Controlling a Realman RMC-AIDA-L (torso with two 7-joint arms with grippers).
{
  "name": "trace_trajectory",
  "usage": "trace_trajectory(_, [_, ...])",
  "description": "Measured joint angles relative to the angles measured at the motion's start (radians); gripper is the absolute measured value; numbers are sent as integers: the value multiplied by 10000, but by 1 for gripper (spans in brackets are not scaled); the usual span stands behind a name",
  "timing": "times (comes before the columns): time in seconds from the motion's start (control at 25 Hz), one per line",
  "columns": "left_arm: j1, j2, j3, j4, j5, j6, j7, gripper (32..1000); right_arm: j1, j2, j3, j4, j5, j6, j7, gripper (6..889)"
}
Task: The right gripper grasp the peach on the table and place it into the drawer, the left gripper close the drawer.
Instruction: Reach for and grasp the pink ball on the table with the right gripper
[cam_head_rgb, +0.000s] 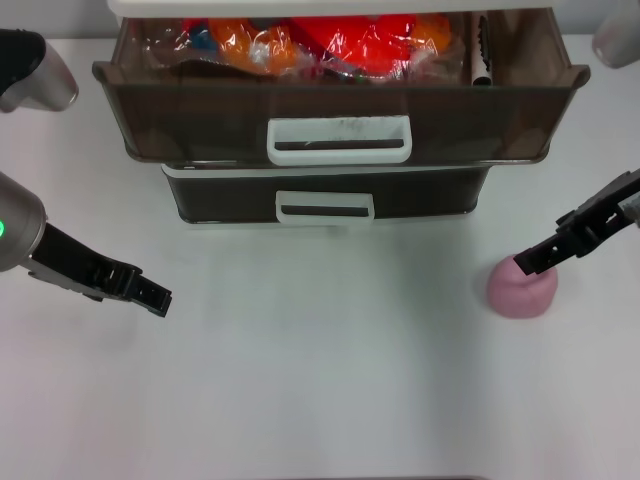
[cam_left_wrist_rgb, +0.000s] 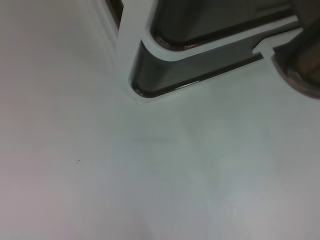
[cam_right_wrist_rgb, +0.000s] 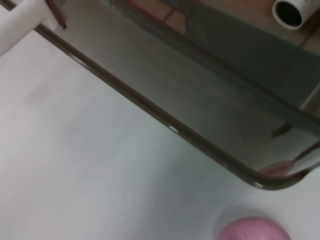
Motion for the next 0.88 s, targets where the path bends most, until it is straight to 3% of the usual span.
trace_trajectory(0.6, [16, 0, -1, -246, 0, -76, 70, 851, 73, -2, 24, 359, 0, 4, -39, 788])
trace_trajectory(0.88, [56, 0, -91, -247, 0, -89, 117, 852, -6, -119, 539, 277, -29, 13, -185, 788])
